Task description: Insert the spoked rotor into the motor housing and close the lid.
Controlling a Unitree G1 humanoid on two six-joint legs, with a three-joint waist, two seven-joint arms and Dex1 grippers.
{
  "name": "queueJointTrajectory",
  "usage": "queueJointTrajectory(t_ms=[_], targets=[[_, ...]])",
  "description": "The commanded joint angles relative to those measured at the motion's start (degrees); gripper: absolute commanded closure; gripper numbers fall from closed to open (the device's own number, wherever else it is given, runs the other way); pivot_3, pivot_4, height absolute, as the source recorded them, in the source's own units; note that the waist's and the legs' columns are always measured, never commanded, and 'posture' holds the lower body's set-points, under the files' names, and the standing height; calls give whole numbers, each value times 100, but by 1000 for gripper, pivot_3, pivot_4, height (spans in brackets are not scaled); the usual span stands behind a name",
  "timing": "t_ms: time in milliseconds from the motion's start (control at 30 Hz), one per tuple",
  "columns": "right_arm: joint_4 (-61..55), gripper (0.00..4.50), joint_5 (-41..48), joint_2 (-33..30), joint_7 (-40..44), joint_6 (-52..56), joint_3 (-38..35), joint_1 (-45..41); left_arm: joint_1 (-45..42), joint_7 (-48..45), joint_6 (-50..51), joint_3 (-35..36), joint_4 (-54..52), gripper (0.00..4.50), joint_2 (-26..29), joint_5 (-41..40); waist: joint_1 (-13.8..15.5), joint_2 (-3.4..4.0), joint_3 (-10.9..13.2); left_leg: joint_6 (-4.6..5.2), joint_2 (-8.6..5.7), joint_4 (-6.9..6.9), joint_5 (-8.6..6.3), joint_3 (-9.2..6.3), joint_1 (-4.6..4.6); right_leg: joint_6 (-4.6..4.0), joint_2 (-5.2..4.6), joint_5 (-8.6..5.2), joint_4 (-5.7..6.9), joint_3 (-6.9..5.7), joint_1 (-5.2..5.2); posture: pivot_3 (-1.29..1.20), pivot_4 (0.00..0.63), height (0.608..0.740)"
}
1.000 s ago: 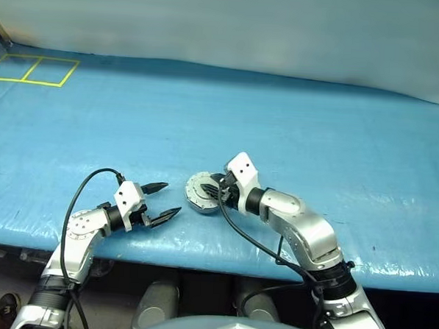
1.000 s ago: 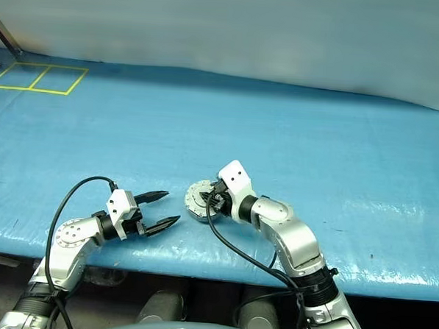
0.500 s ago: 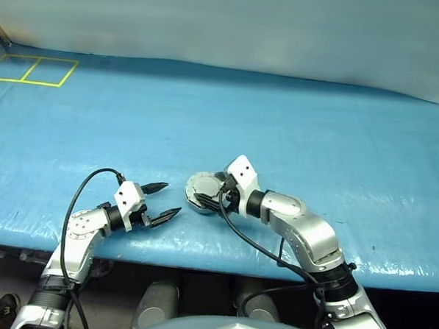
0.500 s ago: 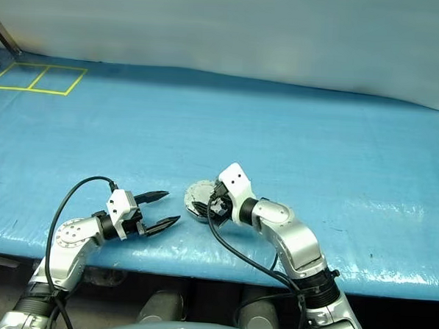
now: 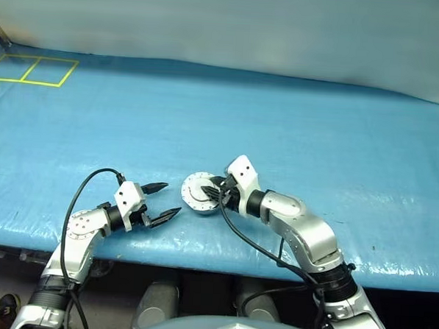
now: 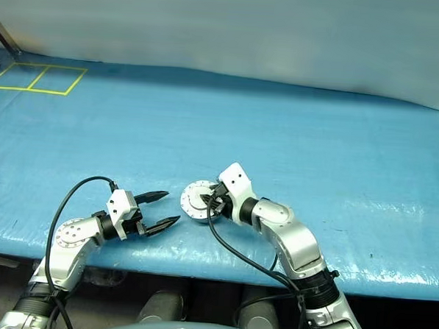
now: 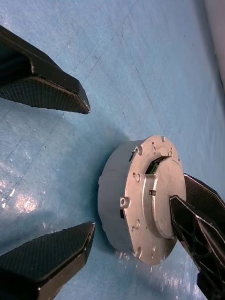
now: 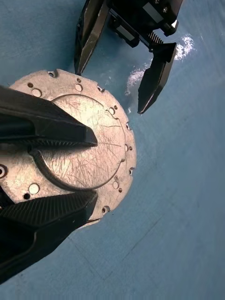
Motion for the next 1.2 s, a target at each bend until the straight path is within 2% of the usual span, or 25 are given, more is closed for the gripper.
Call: queueJointTrajectory(t_ms=[33,300,400,667,1200], targets=[[-176,3888,9,35,1,-12,44,-40,-36,16,-96,94,-167,474,6,-68,-1,0,0,0,0,0,0,0,0,0,0,0,0,0,0,0,150,740],[-329,3888,189,99,41,60,-123,-83,-14,32,-85,94,-177,474,-1,-73,2,0,0,0,0,1,0,0,0,0,0,0,0,0,0,0,150,740],[-344,3293,139,43,58,40,-36,-79,-12,34,-86,92,-181,474,2,-71,2,0,0,0,0,1,0,0,-2,0,0,0,0,0,-1,0,150,740],[-417,701,34,-8,91,-148,155,-46,-6,25,-71,94,-186,474,17,-75,1,0,0,0,0,1,0,0,-2,0,0,0,0,0,-2,0,150,740],[18,701,-428,23,52,-603,552,24,27,31,-39,94,-223,474,40,-64,2,-1,0,0,0,1,0,0,-3,0,0,0,0,0,-2,0,150,740]])
